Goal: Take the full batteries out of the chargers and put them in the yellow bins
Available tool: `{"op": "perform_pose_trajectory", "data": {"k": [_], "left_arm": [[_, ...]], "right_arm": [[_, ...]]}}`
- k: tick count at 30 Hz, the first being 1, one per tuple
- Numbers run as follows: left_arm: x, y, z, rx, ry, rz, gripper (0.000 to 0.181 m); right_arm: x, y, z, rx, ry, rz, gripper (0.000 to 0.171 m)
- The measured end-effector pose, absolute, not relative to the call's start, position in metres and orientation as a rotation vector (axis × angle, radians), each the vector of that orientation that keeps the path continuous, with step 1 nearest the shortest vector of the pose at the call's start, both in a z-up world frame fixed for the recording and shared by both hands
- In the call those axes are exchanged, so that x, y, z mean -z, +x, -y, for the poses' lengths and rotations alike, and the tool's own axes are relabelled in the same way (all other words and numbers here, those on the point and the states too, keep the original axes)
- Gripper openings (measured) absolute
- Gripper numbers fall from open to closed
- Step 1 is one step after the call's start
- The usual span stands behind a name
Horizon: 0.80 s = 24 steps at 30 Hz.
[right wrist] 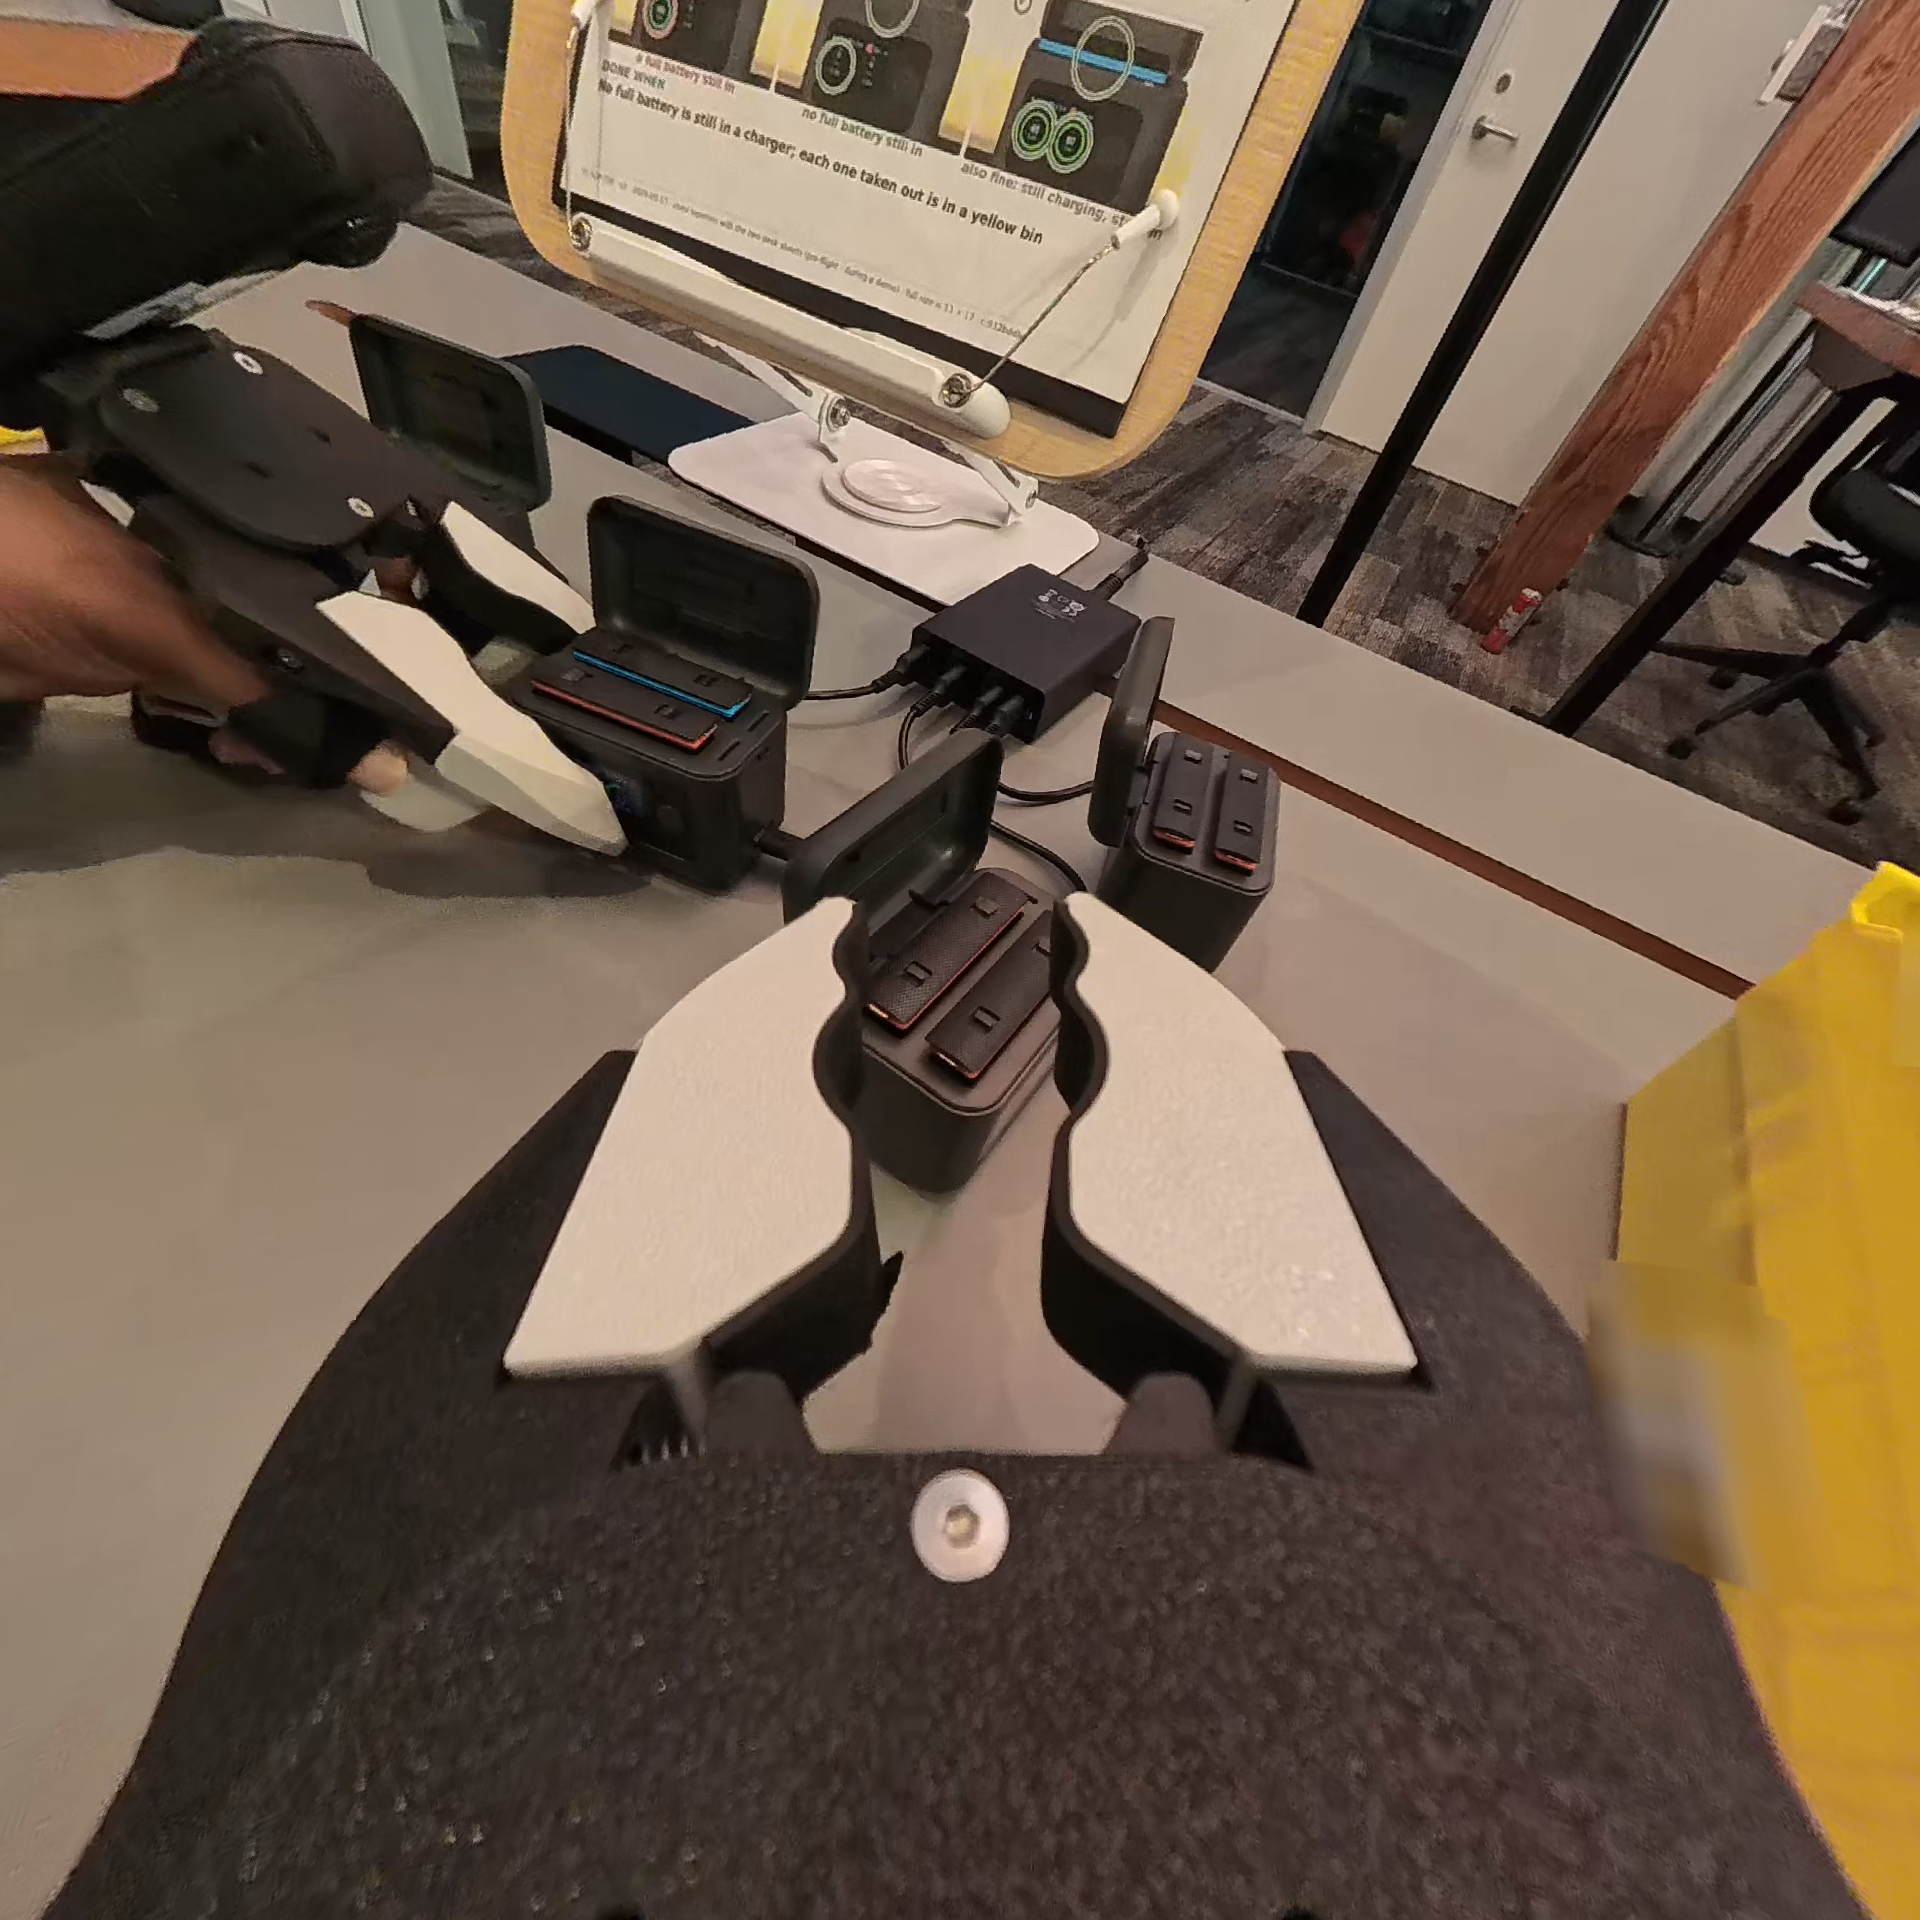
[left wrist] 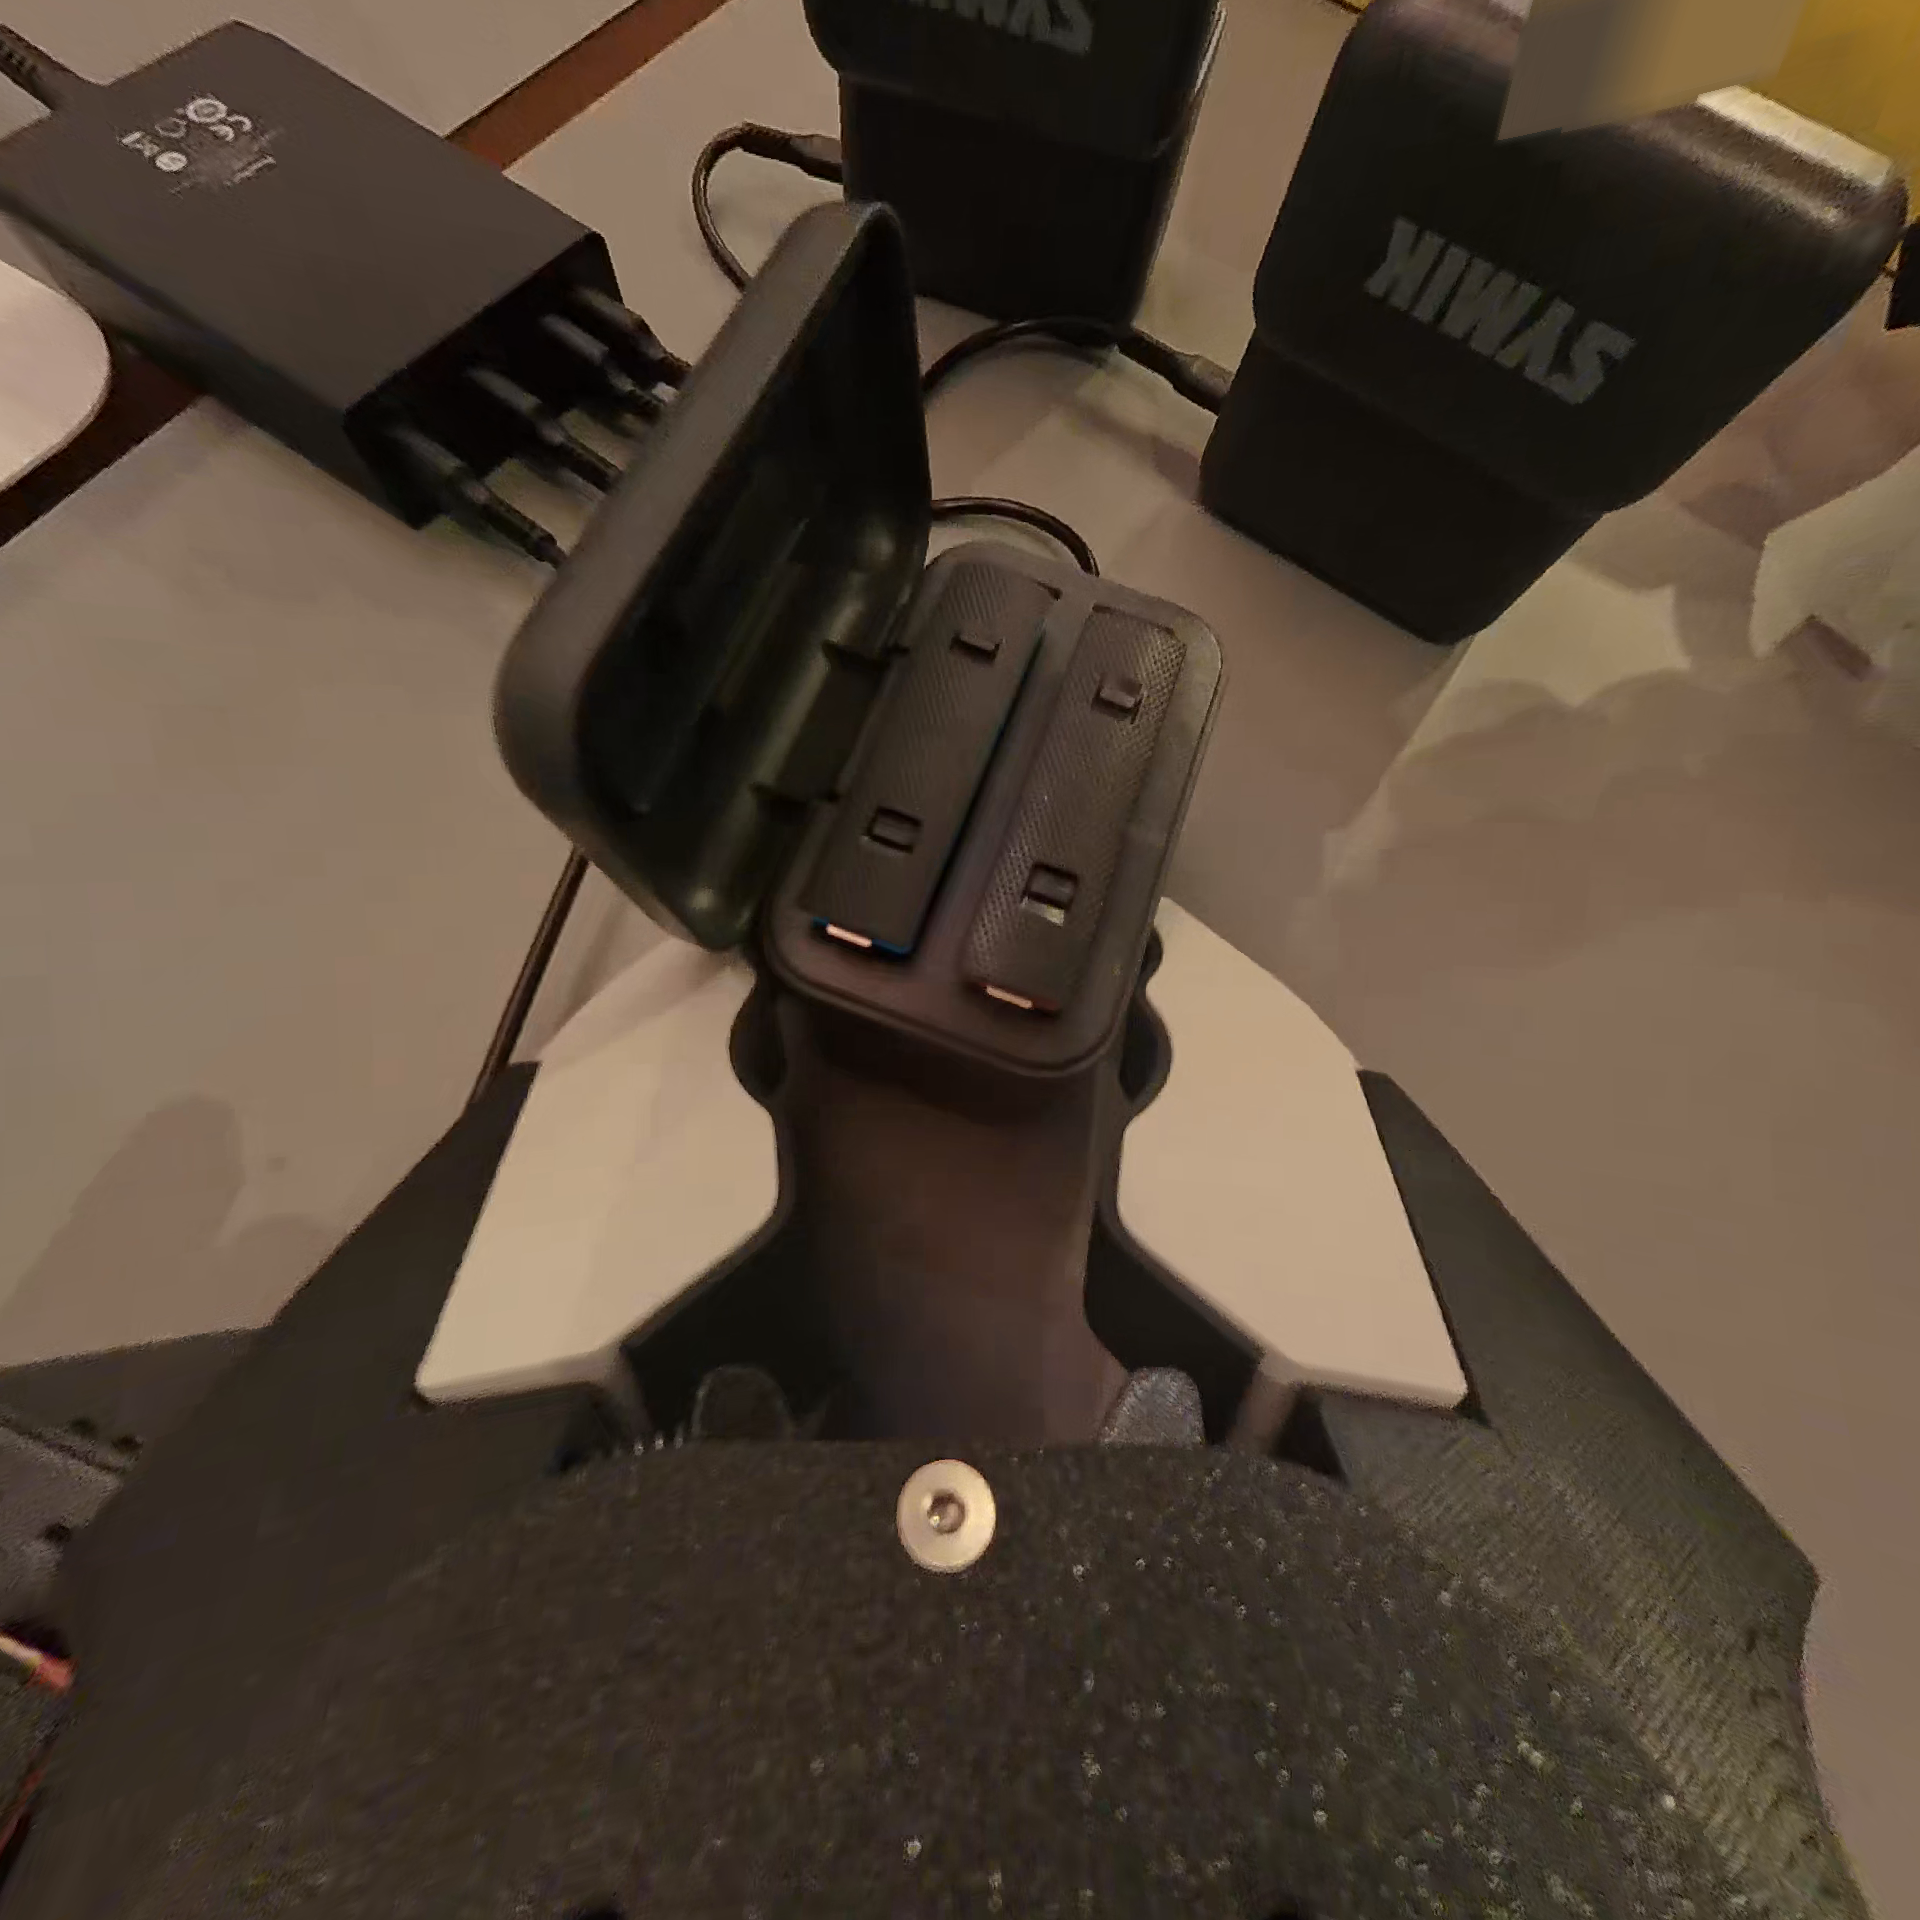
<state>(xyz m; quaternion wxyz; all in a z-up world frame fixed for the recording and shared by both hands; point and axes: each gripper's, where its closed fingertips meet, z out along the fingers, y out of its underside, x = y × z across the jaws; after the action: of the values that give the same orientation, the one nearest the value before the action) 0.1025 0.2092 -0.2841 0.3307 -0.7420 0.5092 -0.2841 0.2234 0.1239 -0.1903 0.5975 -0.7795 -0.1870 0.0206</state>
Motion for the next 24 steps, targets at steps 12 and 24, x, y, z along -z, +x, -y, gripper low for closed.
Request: {"op": "perform_pose_trajectory", "data": {"k": [12,24], "left_arm": [[0.285,0.050,-0.216,0.758,-1.864,-1.466,0.062],[0.280,0.033,-0.208,0.794,-1.920,-1.406,0.075]], "right_arm": [[0.197,0.219,-0.124,-0.041,-1.828,0.467,0.032],[0.197,0.213,-0.123,-0.037,-1.827,0.472,0.032]]}}
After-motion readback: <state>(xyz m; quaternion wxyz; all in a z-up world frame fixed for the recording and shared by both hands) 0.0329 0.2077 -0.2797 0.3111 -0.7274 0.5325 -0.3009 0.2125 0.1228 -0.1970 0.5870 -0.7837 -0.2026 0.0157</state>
